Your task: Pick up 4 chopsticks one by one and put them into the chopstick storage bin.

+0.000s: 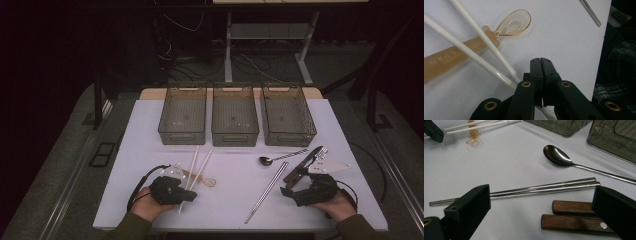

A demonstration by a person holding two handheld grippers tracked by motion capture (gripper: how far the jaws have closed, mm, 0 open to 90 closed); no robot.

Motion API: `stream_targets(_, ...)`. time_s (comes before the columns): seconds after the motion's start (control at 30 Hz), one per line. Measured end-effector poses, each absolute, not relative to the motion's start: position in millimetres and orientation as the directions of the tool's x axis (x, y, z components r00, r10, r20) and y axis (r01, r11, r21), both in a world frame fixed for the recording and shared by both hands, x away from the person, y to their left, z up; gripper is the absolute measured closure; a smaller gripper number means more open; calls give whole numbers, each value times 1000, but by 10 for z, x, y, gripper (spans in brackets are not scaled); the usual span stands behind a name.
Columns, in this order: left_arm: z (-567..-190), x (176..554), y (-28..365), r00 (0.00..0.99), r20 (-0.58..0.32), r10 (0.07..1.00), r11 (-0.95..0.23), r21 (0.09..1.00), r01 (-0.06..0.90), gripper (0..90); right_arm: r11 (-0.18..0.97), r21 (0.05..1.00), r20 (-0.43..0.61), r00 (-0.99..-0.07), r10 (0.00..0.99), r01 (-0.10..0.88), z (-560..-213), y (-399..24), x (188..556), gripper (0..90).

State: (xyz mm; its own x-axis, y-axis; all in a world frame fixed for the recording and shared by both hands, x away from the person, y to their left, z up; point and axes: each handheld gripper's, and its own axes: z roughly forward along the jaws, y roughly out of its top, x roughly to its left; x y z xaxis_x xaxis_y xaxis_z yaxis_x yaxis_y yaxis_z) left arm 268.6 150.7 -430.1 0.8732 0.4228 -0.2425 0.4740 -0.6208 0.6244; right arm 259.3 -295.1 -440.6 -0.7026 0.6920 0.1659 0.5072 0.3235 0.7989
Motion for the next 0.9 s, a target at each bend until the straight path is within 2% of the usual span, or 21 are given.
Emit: stream_targets(0.9,-4276,2718,1710,851,-212,480,-623,601,501,880,324,799,163,-701,694,507,-4406,-2955,2594,23)
